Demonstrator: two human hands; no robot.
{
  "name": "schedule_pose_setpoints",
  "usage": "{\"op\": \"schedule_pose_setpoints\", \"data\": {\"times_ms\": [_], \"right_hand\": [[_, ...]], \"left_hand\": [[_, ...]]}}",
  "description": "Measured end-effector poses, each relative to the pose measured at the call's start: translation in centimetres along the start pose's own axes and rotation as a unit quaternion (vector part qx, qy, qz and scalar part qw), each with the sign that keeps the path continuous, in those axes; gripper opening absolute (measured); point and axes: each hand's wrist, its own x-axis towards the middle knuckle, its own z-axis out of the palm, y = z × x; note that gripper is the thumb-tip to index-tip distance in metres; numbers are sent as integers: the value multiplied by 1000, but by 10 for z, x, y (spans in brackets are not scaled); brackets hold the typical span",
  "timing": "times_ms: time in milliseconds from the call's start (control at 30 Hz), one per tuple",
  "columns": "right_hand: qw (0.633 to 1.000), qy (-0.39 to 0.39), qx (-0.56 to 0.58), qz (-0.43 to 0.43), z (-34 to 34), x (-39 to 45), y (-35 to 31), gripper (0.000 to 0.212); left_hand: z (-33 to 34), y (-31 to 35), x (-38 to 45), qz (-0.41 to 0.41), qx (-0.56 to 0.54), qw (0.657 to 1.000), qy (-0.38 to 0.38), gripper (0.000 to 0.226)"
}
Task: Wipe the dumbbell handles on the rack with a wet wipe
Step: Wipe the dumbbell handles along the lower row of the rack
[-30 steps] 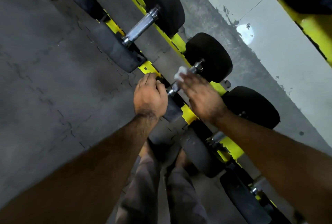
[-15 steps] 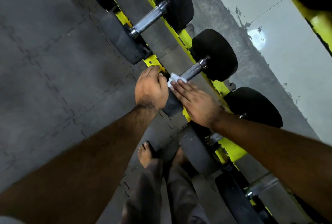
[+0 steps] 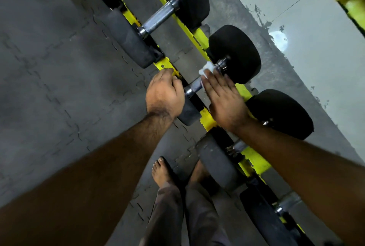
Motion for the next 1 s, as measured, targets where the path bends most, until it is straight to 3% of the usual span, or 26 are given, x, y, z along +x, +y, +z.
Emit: {"op": "schedule_pose_setpoints", "data": {"times_ms": [133,267,400,533,667,800,933,1000], "right_hand": [[995,-3,3,-100,12,-5,-11,78],[997,1,-4,75,1,7,4,83],[1000,15,19,-19,7,4,-15,79],[992,-10,4,129,6,10,-8,85],[999,5,42,23,6,2,-9,85],[994,0,22,105,4,8,-4,85],[997,46,58,-8,18,4,-14,79],[994,79,62,52,15,8,3,76]], "left_hand": [[-1,0,0,-1,5,1000,2,46],[1,-1,0,12,8,1000,4,44],[-2,3,1,14,29,999,-9,46],[-2,2,1,11,25,1000,-9,46],[-2,1,2,17,16,1000,-10,47],[-2,0,2,21,12,1000,-6,45],[-2,1,1,16,9,1000,-9,44],[-2,1,1,15,7,1000,-8,44]]}}
